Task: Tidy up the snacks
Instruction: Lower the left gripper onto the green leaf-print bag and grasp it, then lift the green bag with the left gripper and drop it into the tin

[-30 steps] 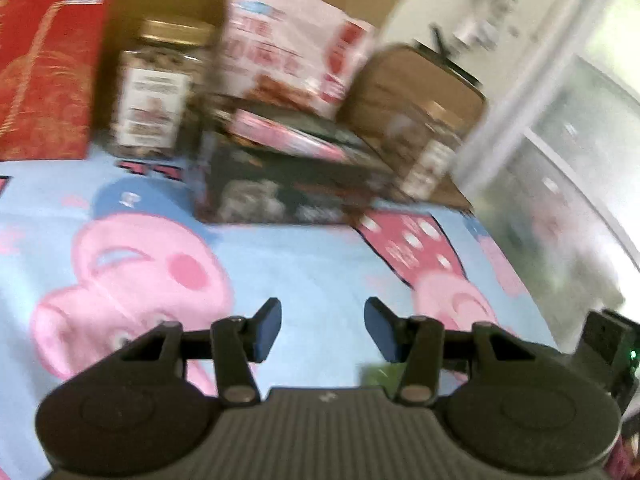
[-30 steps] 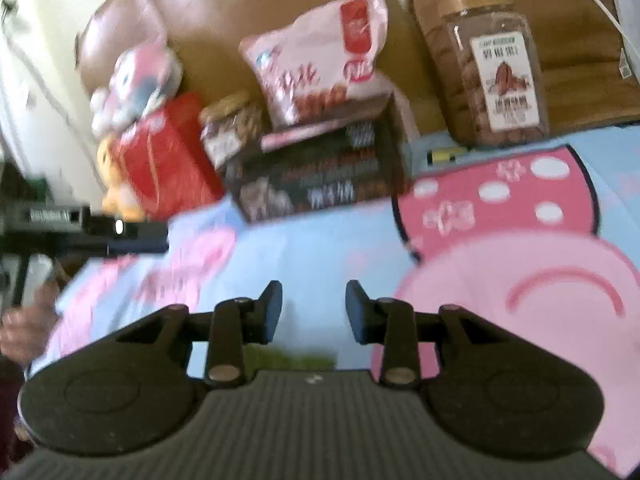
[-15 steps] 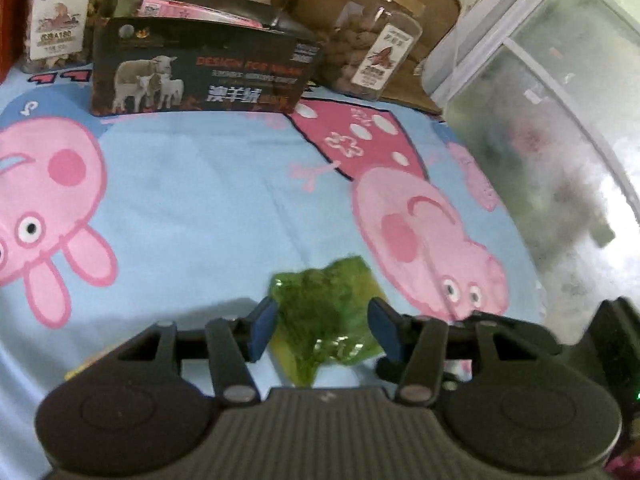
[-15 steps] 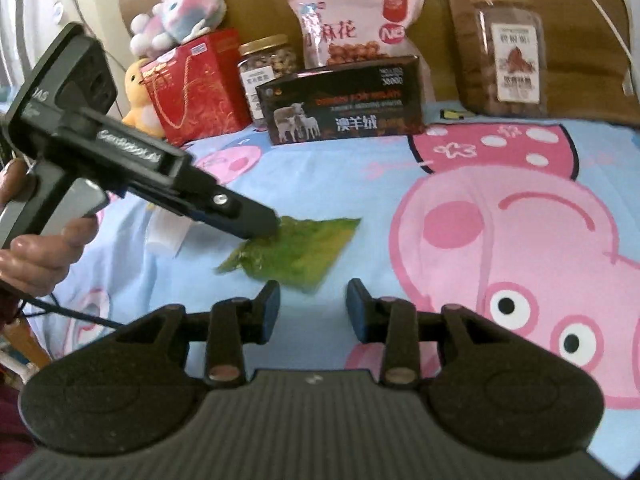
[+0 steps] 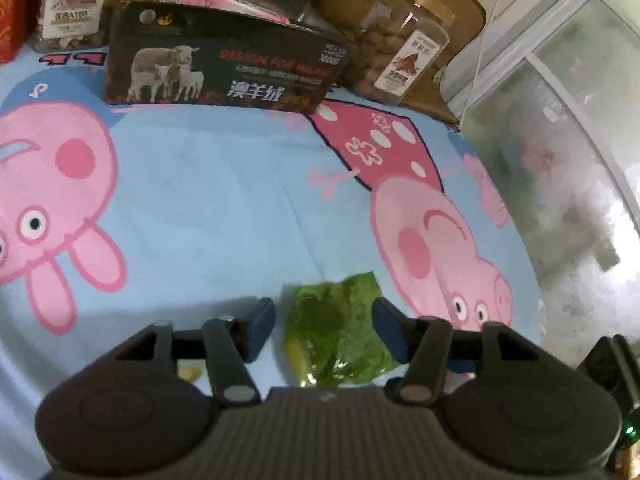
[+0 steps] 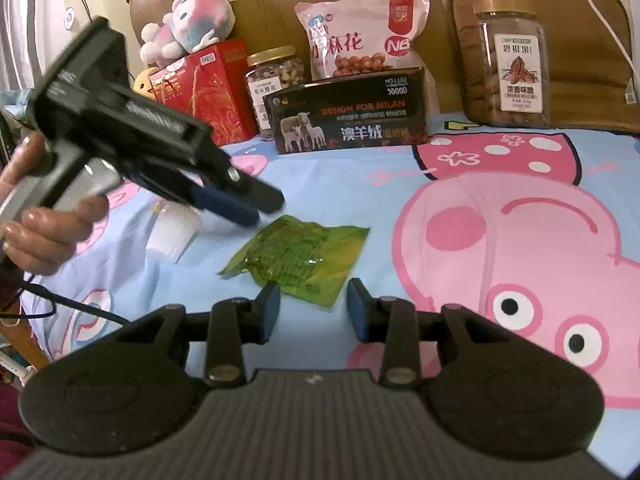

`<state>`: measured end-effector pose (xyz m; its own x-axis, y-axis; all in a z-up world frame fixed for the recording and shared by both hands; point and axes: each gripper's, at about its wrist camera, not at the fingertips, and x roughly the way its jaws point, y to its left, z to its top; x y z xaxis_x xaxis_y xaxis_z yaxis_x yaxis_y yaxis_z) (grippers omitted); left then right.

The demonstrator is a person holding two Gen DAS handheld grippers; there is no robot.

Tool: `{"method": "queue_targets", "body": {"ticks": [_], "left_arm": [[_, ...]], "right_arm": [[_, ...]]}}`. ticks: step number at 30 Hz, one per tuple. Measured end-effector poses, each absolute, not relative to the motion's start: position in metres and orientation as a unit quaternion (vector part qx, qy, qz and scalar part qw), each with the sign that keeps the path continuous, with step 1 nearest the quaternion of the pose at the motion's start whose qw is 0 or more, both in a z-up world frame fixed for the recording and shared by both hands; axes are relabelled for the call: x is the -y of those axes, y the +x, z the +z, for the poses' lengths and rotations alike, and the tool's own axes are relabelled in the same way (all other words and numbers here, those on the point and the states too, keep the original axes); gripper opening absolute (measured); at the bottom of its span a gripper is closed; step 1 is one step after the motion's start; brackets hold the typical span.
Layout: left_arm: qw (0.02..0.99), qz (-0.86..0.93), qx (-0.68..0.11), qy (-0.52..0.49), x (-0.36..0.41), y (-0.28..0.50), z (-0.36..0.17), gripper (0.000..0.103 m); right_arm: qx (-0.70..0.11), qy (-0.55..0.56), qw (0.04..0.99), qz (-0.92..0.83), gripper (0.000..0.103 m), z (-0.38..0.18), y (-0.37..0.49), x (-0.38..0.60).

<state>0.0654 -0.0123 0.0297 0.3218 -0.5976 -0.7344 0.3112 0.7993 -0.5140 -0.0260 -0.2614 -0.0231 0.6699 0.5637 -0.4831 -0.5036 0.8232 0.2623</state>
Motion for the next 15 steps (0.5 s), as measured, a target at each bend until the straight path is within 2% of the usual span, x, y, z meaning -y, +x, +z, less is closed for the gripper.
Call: {"method": "queue_targets", "body": {"ticks": [3, 8, 12, 15], "left_arm": [[0.795, -0.288, -0.511, -0.156, 0.009, 0.069, 0.027, 0.058], [0.776, -0.31, -0.525, -0.163, 0.012, 0.064, 0.022, 0.031], [0.773, -0.321, -0.521, -0.167, 0.017, 0.056, 0.02, 0.028], [0.777, -0.323, -0.507, -0.186, 0.013, 0.055, 0.021, 0.022]], "right_arm": [[-0.28, 0.057, 0.912, 0.295, 0.04, -0.024, -0.026, 0.262], [-0.279, 0.068, 0.91, 0.298, 0.04, -0.024, -0.026, 0.264], [-0.28, 0.086, 0.907, 0.303, 0.04, -0.025, -0.023, 0.268], [-0.281, 0.101, 0.904, 0.306, 0.04, -0.025, -0.021, 0.272]]}}
